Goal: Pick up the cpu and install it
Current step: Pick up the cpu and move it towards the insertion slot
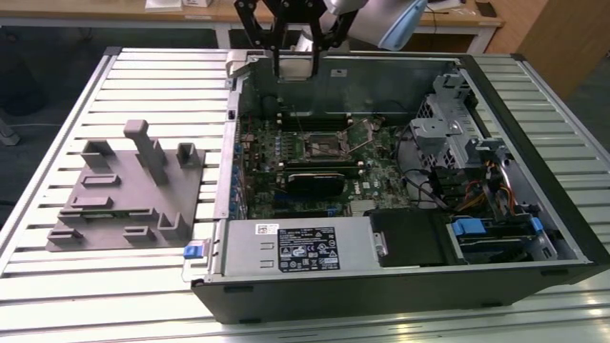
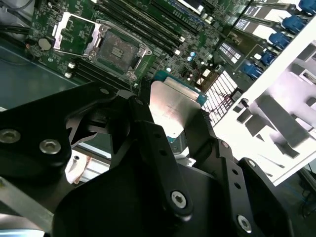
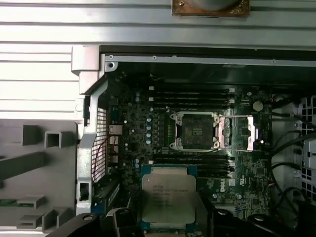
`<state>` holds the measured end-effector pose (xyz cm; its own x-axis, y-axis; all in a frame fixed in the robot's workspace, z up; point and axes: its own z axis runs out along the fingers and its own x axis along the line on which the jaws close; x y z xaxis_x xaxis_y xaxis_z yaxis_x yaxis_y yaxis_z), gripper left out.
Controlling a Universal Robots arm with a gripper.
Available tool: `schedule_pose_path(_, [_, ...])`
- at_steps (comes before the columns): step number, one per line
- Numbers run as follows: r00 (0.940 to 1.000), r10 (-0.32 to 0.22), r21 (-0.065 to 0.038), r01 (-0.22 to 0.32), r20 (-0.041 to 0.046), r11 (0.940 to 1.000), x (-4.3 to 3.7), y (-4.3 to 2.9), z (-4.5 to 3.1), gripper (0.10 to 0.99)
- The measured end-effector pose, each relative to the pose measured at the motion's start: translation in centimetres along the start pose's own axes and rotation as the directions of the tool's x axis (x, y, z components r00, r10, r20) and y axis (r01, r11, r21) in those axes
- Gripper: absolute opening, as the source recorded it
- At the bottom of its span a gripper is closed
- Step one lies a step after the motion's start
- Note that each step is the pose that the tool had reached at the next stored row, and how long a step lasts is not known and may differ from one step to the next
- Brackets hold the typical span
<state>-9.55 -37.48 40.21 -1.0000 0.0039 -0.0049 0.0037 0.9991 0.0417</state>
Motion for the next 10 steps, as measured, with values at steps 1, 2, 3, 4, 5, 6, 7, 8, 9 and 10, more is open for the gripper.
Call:
schedule_pose_path(1, [1.0,0.0,0.0,0.0,0.0,1.0,-0.15,0.03,0.04,0.529])
schedule_pose_path(2, [1.0,0.0,0.0,0.0,0.0,1.0,-0.31,0.07,0.07,0.529])
schedule_pose_path(3, [1.0,0.0,0.0,0.0,0.0,1.0,-0.48,0.12,0.11,0.529])
schedule_pose_path(4, [1.0,0.0,0.0,0.0,0.0,1.0,-0.7,0.17,0.15,0.529])
schedule_pose_path(5, [1.0,0.0,0.0,0.0,0.0,1.0,-0.93,0.24,0.19,0.529])
schedule_pose_path(6, [1.0,0.0,0.0,0.0,-0.0001,1.0,-1.14,0.32,0.24,0.529])
schedule_pose_path(7, [1.0,0.0,0.0,0.0,0.0,1.0,-1.34,0.4,0.29,0.529])
schedule_pose_path(8, [1.0,0.0,0.0,0.0,0.0,1.0,-1.57,0.52,0.34,0.529])
schedule_pose_path(9, [1.0,0.0,0.0,0.0,0.0,1.0,-1.8,0.67,0.39,0.529])
schedule_pose_path(10, [1.0,0.0,0.0,0.0,-0.0001,1.0,-2.06,0.81,0.43,0.529])
